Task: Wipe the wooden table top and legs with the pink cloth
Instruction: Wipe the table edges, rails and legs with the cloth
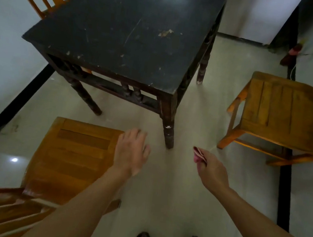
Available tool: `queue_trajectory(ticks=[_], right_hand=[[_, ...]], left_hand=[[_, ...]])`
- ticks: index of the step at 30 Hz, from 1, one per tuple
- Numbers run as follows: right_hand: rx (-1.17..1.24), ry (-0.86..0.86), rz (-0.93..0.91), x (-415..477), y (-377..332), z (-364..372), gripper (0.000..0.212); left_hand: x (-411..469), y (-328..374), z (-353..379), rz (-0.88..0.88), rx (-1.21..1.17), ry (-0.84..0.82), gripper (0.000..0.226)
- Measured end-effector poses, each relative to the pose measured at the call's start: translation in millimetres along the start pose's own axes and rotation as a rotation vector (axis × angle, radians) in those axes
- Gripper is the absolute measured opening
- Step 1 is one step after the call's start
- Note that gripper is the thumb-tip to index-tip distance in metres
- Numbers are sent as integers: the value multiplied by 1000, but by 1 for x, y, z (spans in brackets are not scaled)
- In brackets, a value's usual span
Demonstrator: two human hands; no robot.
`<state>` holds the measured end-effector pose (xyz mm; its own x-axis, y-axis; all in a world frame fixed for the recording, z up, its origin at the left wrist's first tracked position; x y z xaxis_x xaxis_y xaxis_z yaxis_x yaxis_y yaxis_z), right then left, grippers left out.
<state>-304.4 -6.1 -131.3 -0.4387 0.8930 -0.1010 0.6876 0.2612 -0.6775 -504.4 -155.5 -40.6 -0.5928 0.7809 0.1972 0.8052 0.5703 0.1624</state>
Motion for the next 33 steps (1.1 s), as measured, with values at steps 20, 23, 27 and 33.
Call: queue_trajectory(ticks=[20,23,27,33], right_hand=[[-153,497,-911,135,8,120,41],[-7,874,-1146,129,-71,77,32],[-119,1013,-1337,133,-108,79,18],[-500,498,-1467,143,3,159,39]], left_hand=[[161,-34,77,374,-216,965,36],[163,-39,72,392,-190,915,35],[165,-47,66,422,-144,834,37],[160,-40,68,394,-164,859,36]])
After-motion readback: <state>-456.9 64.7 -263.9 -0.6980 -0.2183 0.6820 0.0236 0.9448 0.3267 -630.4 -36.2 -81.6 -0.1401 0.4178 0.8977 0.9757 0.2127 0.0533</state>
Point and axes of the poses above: each hand's wrist, its own x-axis towards the middle knuckle, its own z-axis out of the palm, y = z × x, the point moved 3 cm from there along x, towards the middle knuckle, and after that the axes turned 12 degrees about y, right-handed, at the moved point
